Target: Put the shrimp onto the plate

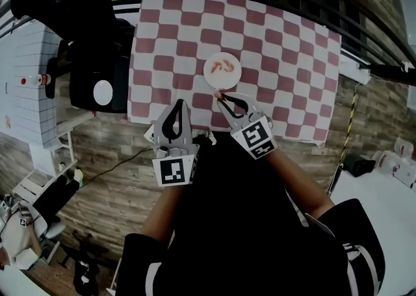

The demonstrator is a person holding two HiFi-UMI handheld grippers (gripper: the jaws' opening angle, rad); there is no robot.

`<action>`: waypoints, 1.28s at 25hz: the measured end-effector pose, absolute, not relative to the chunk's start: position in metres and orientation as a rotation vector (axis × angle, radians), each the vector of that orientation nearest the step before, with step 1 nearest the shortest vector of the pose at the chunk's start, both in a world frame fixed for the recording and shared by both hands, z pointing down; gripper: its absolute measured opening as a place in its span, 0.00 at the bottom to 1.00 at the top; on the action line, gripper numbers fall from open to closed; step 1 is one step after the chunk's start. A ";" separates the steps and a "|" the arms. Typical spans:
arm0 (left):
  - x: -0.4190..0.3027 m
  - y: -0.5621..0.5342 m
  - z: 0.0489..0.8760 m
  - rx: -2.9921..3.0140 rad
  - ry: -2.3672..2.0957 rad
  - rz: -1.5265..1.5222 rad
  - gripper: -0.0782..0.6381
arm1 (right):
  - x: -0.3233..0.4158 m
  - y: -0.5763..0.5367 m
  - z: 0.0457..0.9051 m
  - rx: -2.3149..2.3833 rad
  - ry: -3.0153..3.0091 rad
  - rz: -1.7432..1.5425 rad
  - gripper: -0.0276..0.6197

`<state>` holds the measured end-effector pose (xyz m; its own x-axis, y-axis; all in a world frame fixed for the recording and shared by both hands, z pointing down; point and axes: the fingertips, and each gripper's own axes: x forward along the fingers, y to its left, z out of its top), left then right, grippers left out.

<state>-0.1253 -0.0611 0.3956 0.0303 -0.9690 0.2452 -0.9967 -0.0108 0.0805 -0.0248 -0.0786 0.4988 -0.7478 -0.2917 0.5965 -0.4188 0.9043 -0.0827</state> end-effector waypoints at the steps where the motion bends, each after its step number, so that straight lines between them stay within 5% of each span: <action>1: -0.126 -0.063 0.399 2.063 -2.034 0.182 0.12 | -0.025 -0.081 0.506 0.495 -2.457 0.270 0.13; 32: -0.127 -0.080 0.435 1.854 -2.108 0.285 0.12 | -0.022 -0.127 0.679 0.087 -2.184 0.076 0.13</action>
